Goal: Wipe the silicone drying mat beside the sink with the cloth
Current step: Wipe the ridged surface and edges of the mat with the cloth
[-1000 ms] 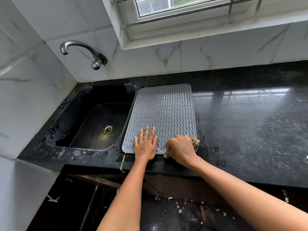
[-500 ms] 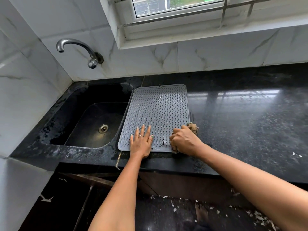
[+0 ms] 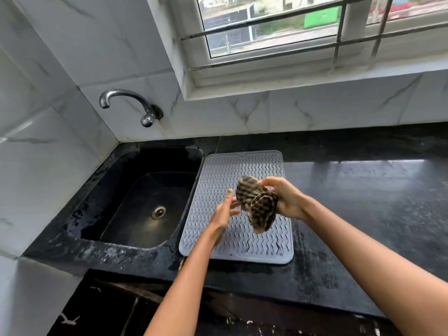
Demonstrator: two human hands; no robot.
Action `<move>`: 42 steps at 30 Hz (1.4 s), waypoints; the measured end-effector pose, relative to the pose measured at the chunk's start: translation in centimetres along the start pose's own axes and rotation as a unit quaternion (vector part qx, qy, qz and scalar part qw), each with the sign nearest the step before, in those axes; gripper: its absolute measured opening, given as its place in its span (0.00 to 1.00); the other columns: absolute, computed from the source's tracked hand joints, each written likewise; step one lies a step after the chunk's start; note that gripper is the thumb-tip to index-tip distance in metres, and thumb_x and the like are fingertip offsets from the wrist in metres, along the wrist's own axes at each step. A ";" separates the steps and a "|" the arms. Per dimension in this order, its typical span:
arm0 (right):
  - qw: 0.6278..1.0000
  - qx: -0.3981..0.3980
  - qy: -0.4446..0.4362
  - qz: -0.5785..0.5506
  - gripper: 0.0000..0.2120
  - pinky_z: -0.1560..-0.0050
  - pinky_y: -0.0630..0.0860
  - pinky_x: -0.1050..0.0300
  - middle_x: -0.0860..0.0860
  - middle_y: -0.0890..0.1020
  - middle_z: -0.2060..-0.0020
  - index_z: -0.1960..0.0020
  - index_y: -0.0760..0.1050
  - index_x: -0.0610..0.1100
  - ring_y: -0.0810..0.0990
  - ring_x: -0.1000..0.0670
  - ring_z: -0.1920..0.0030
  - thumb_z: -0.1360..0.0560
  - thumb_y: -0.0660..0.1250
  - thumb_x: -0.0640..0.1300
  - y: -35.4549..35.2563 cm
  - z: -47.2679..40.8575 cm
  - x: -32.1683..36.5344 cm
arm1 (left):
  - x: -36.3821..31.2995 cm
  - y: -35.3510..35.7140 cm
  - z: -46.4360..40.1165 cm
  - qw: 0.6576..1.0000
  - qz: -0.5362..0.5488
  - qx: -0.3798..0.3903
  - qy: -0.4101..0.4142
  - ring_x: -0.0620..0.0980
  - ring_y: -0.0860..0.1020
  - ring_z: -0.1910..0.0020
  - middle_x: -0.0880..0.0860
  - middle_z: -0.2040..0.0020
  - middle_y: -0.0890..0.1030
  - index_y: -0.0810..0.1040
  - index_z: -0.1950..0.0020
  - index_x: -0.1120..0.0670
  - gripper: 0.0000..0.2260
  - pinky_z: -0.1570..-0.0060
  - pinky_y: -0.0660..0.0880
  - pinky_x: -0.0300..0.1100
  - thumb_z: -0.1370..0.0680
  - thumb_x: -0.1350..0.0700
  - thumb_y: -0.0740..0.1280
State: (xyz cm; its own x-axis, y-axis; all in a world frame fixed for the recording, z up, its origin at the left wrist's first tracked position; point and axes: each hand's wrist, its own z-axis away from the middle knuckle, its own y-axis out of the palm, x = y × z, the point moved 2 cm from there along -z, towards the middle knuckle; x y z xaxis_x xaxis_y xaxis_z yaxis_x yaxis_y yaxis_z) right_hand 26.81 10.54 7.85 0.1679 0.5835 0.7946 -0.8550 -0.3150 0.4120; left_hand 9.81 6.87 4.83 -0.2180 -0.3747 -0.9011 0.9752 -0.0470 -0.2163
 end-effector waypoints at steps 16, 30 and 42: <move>0.902 -0.171 -0.290 0.270 0.23 0.44 0.73 0.57 0.51 0.77 0.45 0.40 0.70 0.48 0.76 0.54 0.44 0.30 0.64 0.60 0.1 -6.3 1.6 | -6.3 1.9 -8.2 0.989 0.108 -0.101 -0.002 0.48 0.79 0.63 0.53 0.60 0.81 0.77 0.54 0.55 0.12 0.64 0.76 0.40 0.27 0.47 0.70; 0.763 -0.365 -0.183 0.502 0.25 0.43 0.69 0.46 0.45 0.73 0.38 0.30 0.65 0.47 0.73 0.41 0.41 0.26 0.61 0.35 -2.6 -18.5 8.2 | -3.5 -3.8 -20.8 0.951 -0.291 -0.079 0.062 0.51 0.74 0.39 0.52 0.36 0.76 0.72 0.32 0.51 0.17 0.38 0.70 0.45 0.20 0.59 0.57; 0.468 -0.162 -0.252 0.831 0.11 0.54 0.69 0.48 0.51 0.81 0.51 0.49 0.80 0.45 0.76 0.44 0.49 0.28 0.64 0.38 -4.7 -22.3 7.5 | -1.0 -3.1 -23.5 0.854 -0.492 -0.114 0.127 0.47 0.48 0.22 0.50 0.21 0.50 0.46 0.22 0.52 0.26 0.25 0.42 0.46 0.18 0.56 0.50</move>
State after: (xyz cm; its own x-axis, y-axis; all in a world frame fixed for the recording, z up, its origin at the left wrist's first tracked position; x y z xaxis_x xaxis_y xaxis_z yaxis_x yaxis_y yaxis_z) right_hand 21.17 33.09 1.88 -0.8371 -0.5431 -0.0654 -0.0254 0.1581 -0.9871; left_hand 6.13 29.18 -2.40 -0.9567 -0.0438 -0.2878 0.2893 -0.0317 -0.9567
